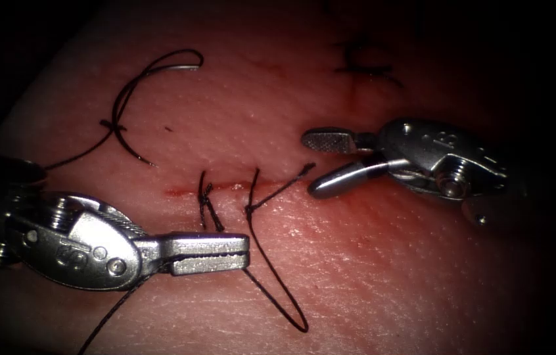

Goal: Wound Closure
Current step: Pull upward with right driver and downward with left jaws

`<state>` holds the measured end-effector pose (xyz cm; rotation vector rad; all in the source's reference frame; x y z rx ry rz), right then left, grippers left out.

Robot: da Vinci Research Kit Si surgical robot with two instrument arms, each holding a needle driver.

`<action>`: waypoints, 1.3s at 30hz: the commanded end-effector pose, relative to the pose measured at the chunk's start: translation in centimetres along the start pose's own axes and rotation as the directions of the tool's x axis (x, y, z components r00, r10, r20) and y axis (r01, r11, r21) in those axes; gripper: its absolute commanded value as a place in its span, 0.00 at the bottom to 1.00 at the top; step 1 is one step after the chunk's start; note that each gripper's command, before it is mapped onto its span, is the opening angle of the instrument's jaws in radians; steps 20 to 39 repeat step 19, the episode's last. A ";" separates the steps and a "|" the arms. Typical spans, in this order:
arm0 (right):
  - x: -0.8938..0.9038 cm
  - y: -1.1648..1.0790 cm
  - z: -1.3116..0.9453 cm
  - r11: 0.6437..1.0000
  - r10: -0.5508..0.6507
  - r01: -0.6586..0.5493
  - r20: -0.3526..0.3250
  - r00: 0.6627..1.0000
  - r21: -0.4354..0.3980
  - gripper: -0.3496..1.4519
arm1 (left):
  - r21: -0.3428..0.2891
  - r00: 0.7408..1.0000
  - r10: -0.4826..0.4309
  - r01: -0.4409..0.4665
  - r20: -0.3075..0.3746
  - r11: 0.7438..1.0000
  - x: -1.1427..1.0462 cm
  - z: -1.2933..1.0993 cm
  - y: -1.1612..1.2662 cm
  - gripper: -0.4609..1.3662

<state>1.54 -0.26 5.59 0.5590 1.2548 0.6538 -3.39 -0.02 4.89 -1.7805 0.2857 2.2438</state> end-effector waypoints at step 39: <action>-0.22 -0.15 0.02 0.999 -0.032 0.032 -0.013 0.999 -0.023 0.84 | 0.010 1.000 -0.019 0.019 0.008 1.000 -0.22 0.04 0.00 0.06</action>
